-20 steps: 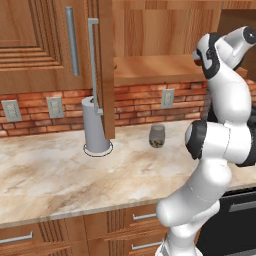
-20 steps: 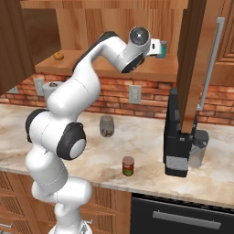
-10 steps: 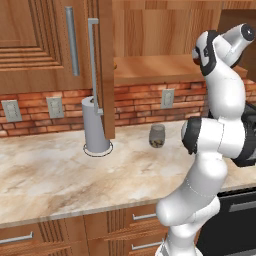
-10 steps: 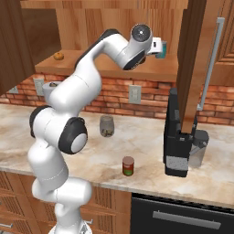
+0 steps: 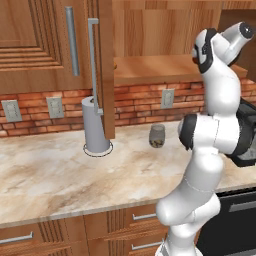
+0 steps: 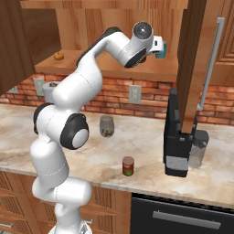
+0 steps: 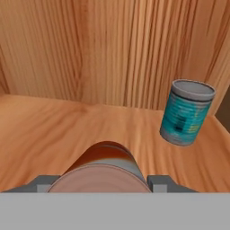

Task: Pick the cans from the counter and place them in their designated side in the cabinet.

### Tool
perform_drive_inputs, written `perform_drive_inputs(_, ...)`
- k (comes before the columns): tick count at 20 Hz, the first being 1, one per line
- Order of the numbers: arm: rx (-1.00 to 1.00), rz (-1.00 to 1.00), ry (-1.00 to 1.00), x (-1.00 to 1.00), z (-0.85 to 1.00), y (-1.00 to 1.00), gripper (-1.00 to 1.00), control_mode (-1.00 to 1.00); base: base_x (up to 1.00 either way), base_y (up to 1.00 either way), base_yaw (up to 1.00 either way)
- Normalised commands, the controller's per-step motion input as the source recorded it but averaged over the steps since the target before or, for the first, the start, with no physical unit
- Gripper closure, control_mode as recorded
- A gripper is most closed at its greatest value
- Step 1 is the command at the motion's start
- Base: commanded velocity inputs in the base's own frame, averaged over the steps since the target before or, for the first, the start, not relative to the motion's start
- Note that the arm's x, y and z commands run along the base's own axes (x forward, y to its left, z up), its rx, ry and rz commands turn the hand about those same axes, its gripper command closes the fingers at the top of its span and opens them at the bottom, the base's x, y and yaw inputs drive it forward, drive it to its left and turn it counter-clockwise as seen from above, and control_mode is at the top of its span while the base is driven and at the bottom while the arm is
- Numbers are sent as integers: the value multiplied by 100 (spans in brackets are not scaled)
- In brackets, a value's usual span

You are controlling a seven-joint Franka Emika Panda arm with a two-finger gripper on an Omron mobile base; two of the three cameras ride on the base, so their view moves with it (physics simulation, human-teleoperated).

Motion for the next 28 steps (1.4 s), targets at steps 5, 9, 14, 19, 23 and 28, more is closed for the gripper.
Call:
perform_drive_inputs(5,0,0,0,21,-8,0,100,-100,0,0,0)
perform_drive_inputs(9,0,0,0,23,-14,0,100,-100,0,0,0)
perform_drive_inputs(14,0,0,0,25,-15,-1,100,-100,0,0,0)
perform_drive_inputs(19,0,0,0,22,-13,-2,100,-100,0,0,0)
perform_drive_inputs(23,0,0,3,18,-19,-6,100,-100,0,0,0)
perform_drive_inputs(28,0,0,5,14,-20,-9,100,-100,0,0,0)
